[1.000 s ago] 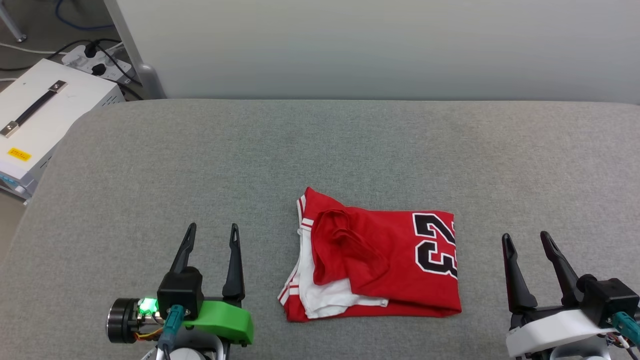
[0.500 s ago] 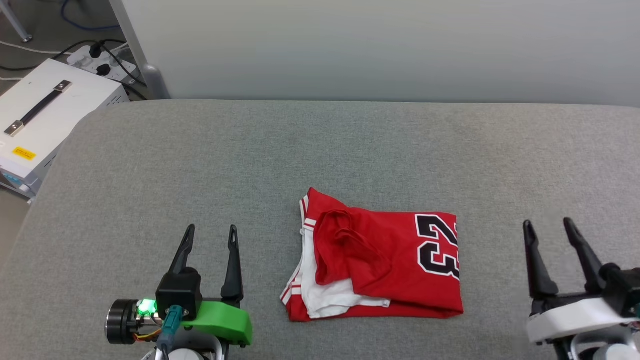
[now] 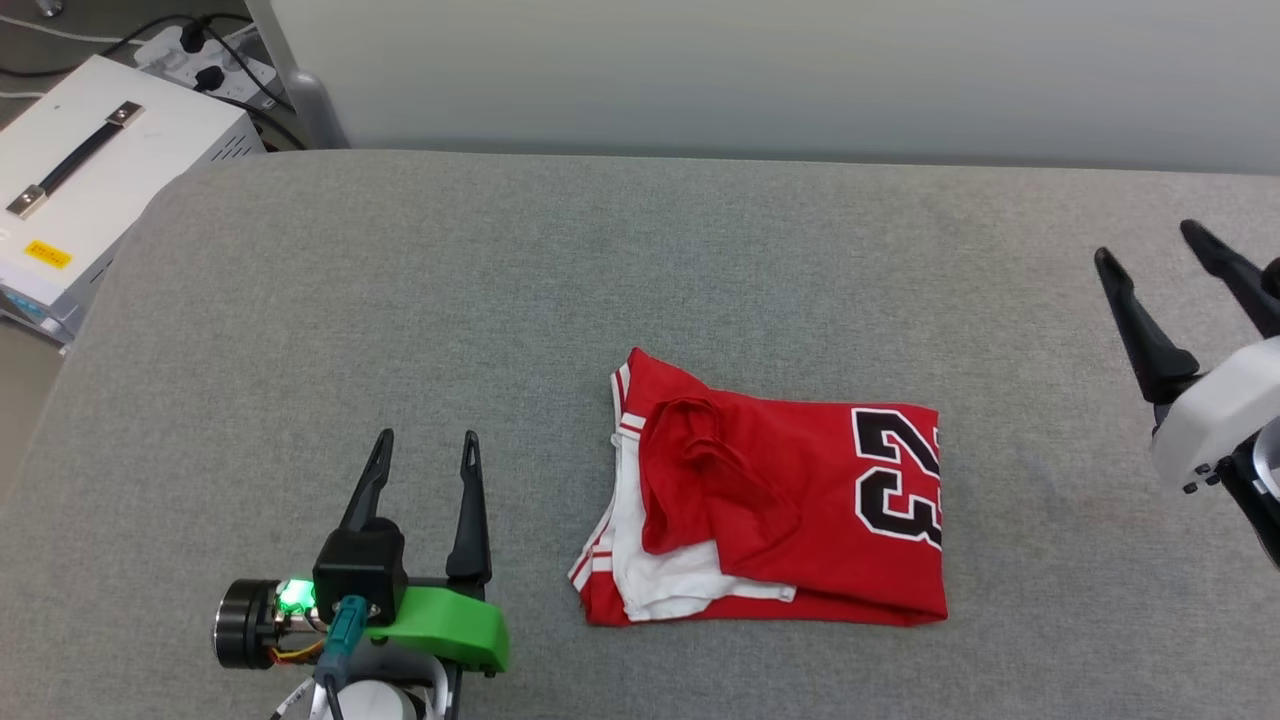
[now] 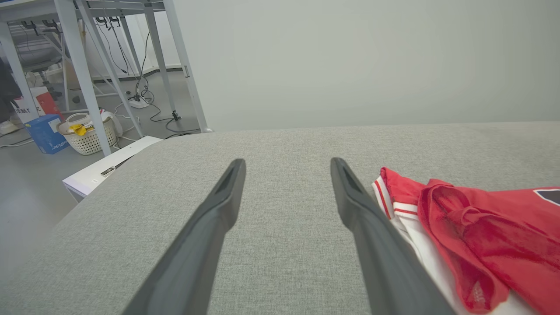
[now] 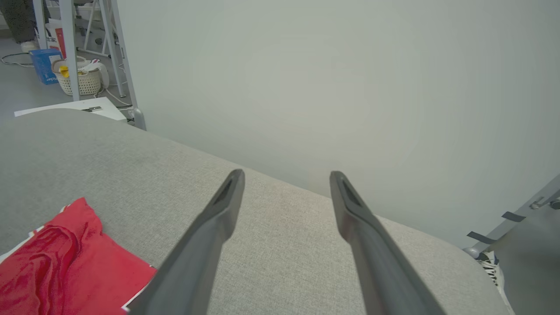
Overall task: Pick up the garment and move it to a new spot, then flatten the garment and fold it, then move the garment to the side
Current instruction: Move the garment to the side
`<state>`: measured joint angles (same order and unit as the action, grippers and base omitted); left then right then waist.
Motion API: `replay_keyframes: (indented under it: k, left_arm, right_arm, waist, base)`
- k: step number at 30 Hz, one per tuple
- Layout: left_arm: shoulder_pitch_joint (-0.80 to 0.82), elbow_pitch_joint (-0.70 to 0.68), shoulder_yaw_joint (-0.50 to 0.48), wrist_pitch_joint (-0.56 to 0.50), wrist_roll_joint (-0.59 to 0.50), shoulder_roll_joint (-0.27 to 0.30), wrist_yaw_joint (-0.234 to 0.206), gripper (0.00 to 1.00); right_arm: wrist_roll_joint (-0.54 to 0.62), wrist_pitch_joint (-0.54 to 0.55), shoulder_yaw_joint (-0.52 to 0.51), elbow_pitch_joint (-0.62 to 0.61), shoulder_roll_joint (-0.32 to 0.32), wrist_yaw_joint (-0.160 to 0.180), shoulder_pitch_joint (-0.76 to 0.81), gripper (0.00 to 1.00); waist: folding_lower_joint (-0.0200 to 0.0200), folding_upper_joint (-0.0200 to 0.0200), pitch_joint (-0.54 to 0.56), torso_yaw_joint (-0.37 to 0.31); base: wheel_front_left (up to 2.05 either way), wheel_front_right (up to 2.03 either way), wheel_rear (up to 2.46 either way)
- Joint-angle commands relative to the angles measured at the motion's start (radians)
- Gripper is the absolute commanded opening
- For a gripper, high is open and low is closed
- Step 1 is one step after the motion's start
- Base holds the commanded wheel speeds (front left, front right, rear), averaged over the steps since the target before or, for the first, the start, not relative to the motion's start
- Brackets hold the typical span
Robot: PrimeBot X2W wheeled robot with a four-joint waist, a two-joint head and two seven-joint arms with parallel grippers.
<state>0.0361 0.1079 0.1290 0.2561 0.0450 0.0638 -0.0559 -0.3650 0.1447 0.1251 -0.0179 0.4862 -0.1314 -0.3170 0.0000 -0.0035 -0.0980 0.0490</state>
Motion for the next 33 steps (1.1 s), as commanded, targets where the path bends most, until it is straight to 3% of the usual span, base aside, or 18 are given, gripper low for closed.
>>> replay_keyframes:
  k: [1,7,15,23,33]
  left_arm:
    - [0.023,-0.006,0.002,0.006,0.001,-0.004,0.002,1.0]
    - [0.054,-0.01,0.016,0.006,0.003,-0.007,0.0,1.0]
    - [0.104,-0.012,0.046,0.006,0.013,-0.011,-0.003,1.0]
    - [0.133,-0.012,0.064,0.006,0.025,-0.013,-0.013,1.0]
    - [0.152,-0.008,0.083,0.006,0.039,-0.013,-0.026,1.0]
  right_arm:
    - [-0.046,0.07,0.028,0.011,0.021,0.001,-0.022,1.0]
    - [-0.294,0.379,0.111,0.051,0.087,0.001,-0.035,1.0]
    - [-0.523,0.584,0.115,0.109,0.066,0.001,0.001,1.0]
    - [-0.577,0.617,0.142,0.178,0.017,0.001,0.015,1.0]
    - [-0.575,0.566,0.248,0.239,-0.019,0.001,0.031,1.0]
  waist:
    - [0.0,0.0035,-0.018,0.006]
    - [0.0,0.0035,-0.061,0.026]
    - [0.0,0.0035,-0.129,0.08]
    - [0.0,0.0035,-0.178,0.13]
    - [0.0,0.0035,-0.201,0.152]
  base:
    - [0.0,0.0,0.0]
    - [0.0,0.0,0.0]
    - [0.0,0.0,0.0]
    - [0.0,0.0,0.0]
    - [0.0,0.0,0.0]
